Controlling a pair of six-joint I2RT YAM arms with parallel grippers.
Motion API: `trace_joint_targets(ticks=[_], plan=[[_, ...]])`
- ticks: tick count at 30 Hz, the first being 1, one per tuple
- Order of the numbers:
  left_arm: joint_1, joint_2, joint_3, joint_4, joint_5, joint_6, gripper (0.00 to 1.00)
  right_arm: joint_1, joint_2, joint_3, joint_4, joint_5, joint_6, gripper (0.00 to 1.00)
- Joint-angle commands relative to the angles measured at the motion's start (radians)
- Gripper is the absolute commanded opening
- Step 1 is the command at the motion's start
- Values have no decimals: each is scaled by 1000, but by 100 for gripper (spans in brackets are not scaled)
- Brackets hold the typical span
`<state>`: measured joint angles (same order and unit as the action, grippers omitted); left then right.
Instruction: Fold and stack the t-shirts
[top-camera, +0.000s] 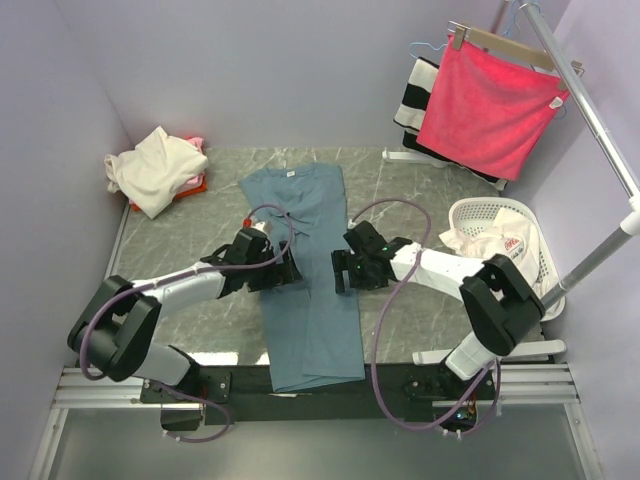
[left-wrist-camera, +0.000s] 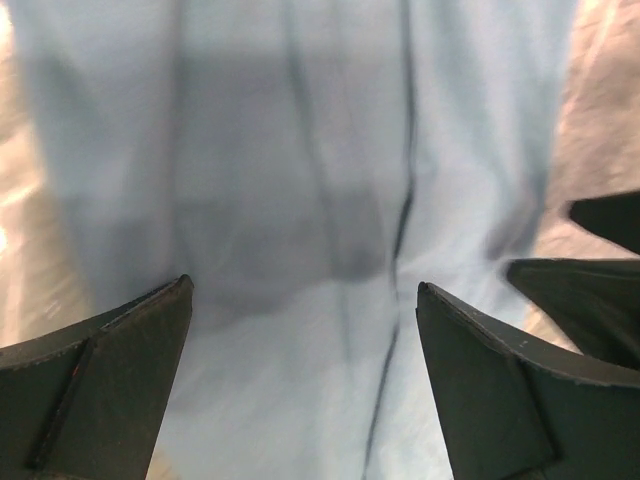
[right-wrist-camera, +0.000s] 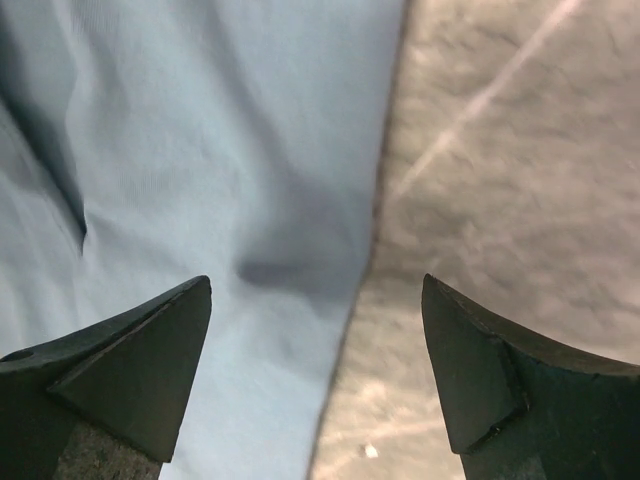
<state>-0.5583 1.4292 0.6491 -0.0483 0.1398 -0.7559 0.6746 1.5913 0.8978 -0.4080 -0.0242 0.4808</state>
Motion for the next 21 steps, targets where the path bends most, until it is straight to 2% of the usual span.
trace_joint_targets(ticks=[1, 6, 10, 12, 14, 21], plan=[[-5, -93, 70, -202, -69, 46, 99, -1, -146, -8, -57, -2, -42, 92], [-6, -219, 92, -355, -59, 12, 99, 0, -304, -91, -120, -81, 7, 93], [-32, -334, -43, -378, -13, -55, 99, 32, -427, -218, -120, -138, 61, 92], [-78, -433, -133, -384, 6, -130, 99, 55, -462, -282, -123, -155, 100, 91], [-174, -502, -166, -377, -5, -216, 99, 100, -513, -328, -121, -161, 133, 91], [-406, -599, -242, -441, -92, -436, 99, 220, -651, -424, -133, -169, 315, 87]])
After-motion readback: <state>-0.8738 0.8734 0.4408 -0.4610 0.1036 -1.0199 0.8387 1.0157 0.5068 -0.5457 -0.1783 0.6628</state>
